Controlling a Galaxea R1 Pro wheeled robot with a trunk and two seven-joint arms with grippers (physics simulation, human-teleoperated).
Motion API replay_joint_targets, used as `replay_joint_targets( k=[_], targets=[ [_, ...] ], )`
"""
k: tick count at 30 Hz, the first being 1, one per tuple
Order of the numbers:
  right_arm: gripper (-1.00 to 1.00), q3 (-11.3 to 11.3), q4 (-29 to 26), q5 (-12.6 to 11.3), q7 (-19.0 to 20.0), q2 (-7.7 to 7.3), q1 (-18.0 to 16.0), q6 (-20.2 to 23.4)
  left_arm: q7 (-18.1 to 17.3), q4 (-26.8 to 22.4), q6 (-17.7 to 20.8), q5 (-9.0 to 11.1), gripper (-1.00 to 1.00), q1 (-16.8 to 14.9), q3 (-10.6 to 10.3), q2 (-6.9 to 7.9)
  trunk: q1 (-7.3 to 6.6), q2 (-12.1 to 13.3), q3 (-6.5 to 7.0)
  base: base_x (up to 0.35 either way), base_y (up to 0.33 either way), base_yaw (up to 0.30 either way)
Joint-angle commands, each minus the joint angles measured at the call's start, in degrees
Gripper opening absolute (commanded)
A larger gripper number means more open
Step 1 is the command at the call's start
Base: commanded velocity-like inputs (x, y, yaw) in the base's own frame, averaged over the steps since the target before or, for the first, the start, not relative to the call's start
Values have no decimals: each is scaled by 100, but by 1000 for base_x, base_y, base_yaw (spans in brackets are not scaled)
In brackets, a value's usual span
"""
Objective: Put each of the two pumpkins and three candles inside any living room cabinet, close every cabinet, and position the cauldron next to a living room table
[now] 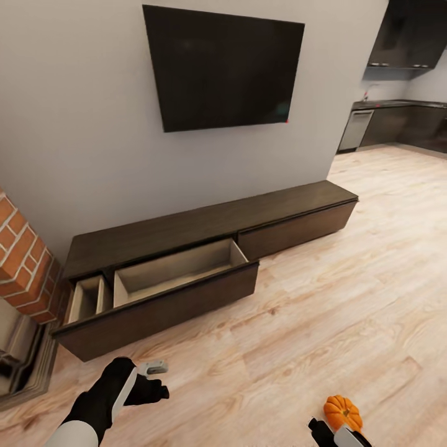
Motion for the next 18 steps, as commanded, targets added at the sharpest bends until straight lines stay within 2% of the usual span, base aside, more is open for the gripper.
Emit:
replay_joint_targets(
  k=[1,5,9,11,18],
  targets=[
    [100,0,0,0,0,-1,0,0,0,0,0,1,100,0,-1,0,0,0,0,0,0,-287],
    [100,0,1,0,3,-1,0,0,0,0,0,1,100,0,-52,-21,0,0,0,0,0,-287],
    [100,0,5,0,2,-1,0,0,1,0,-25,1,100,0,-298,-34,0,0,0,0,0,-287],
    [100,0,8,4,1,-1,0,0,3,2,-180,6,100,0,-402,-36,0,0,0,0,0,-287],
    [100,0,11,8,3,-3,0,0,2,8,-303,2,100,0,-449,-37,0,0,0,1,0,-288]
  ],
)
